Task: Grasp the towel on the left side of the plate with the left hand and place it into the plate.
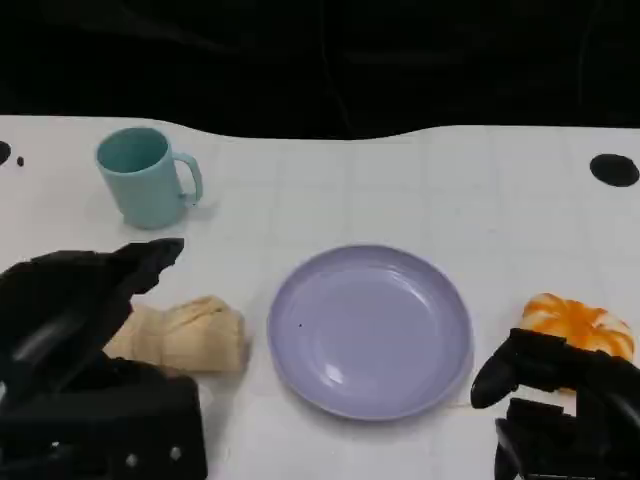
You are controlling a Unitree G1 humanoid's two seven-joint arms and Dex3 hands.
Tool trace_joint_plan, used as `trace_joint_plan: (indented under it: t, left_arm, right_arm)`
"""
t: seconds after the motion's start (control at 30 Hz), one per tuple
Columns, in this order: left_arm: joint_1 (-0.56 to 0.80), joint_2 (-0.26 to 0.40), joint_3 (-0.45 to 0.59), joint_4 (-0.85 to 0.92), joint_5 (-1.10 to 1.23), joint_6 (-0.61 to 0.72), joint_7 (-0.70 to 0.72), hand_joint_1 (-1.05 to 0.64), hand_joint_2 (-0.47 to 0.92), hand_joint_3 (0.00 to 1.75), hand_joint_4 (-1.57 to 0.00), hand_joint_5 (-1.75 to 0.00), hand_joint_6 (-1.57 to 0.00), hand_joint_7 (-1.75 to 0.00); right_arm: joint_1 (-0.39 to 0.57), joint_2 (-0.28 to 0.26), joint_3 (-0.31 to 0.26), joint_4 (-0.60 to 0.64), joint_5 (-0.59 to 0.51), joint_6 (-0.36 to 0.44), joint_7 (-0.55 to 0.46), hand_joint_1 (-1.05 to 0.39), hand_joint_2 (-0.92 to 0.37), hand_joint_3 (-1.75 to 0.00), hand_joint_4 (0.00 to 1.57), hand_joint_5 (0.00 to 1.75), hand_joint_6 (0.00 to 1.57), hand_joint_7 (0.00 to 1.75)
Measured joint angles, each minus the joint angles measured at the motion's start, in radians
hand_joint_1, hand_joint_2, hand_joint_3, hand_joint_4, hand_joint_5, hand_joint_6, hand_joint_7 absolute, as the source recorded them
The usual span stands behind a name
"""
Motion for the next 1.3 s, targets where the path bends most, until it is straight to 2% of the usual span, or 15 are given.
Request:
trace_joint_plan:
  t: [0.3, 0.73, 0.97, 1.03, 1.07, 1.1, 1.17, 1.2, 1.23, 1.27, 1.3]
  left_arm:
    - [-0.139, -0.063, -0.094, 0.2, 0.093, 0.03, -0.085, -0.64, 0.92, 0.05, -0.33, -0.06, -0.23, -0.01]
    - [-0.261, -0.119, -0.178, 0.526, 0.098, -0.031, -0.073, -0.61, 0.92, 0.03, -0.38, -0.06, -0.27, -0.01]
    - [-0.35, -0.181, -0.23, 0.709, 0.114, -0.049, -0.011, -0.51, 0.92, 0.1, -0.52, -0.09, -0.36, -0.03]
    - [-0.362, -0.193, -0.234, 0.75, 0.109, -0.067, 0.022, -0.42, 0.92, 0.13, -0.64, -0.14, -0.46, -0.07]
    - [-0.363, -0.199, -0.232, 0.771, 0.096, -0.079, 0.044, -0.36, 0.92, 0.16, -0.68, -0.4, -0.57, -0.06]
    - [-0.363, -0.204, -0.227, 0.79, 0.083, -0.096, 0.071, -0.29, 0.92, 0.24, -0.74, -0.68, -0.81, -0.11]
    - [-0.361, -0.212, -0.212, 0.839, 0.054, -0.151, 0.144, -0.24, 0.92, 0.26, -0.82, -0.81, -1.01, -0.14]
    - [-0.36, -0.213, -0.206, 0.861, 0.041, -0.179, 0.177, -0.22, 0.92, 0.25, -0.86, -1.03, -1.16, -0.16]
    - [-0.355, -0.213, -0.201, 0.878, 0.033, -0.207, 0.211, -0.22, 0.92, 0.26, -0.85, -1.19, -1.22, -0.19]
    - [-0.348, -0.213, -0.194, 0.887, 0.022, -0.231, 0.244, -0.22, 0.88, 0.3, -0.82, -1.44, -1.15, -0.45]
    - [-0.337, -0.212, -0.188, 0.89, 0.012, -0.252, 0.277, -0.22, 0.84, 0.37, -0.78, -1.61, -0.99, -0.83]
  right_arm:
    - [0.003, 0.001, 0.0, -0.009, 0.002, 0.005, 0.0, 0.05, -0.61, -1.14, 0.63, 1.75, 0.54, 1.59]
    - [0.013, 0.01, -0.007, -0.032, 0.02, 0.027, -0.007, 0.05, -0.6, -1.17, 0.64, 1.75, 0.56, 1.59]
    - [0.027, 0.009, -0.02, -0.033, 0.022, 0.022, 0.005, 0.02, -0.57, -1.19, 0.66, 1.75, 0.58, 1.57]
    - [0.03, 0.007, -0.021, -0.034, 0.022, 0.021, 0.009, 0.02, -0.57, -1.19, 0.65, 1.75, 0.58, 1.57]
    - [0.032, 0.007, -0.021, -0.034, 0.022, 0.021, 0.009, 0.02, -0.57, -1.19, 0.65, 1.75, 0.57, 1.57]
    - [0.034, 0.007, -0.022, -0.035, 0.022, 0.021, 0.01, 0.03, -0.57, -1.19, 0.65, 1.75, 0.57, 1.56]
    - [0.037, 0.007, -0.023, -0.038, 0.024, 0.021, 0.01, 0.04, -0.57, -1.18, 0.65, 1.75, 0.57, 1.56]
    - [0.038, 0.007, -0.024, -0.04, 0.025, 0.021, 0.01, 0.04, -0.57, -1.18, 0.65, 1.75, 0.57, 1.56]
    - [0.04, 0.007, -0.025, -0.042, 0.027, 0.021, 0.01, 0.04, -0.57, -1.18, 0.65, 1.75, 0.57, 1.56]
    - [0.04, 0.006, -0.026, -0.045, 0.03, 0.021, 0.01, 0.04, -0.58, -1.17, 0.64, 1.75, 0.58, 1.56]
    - [0.04, 0.005, -0.026, -0.048, 0.033, 0.021, 0.01, 0.04, -0.58, -1.17, 0.64, 1.75, 0.58, 1.56]
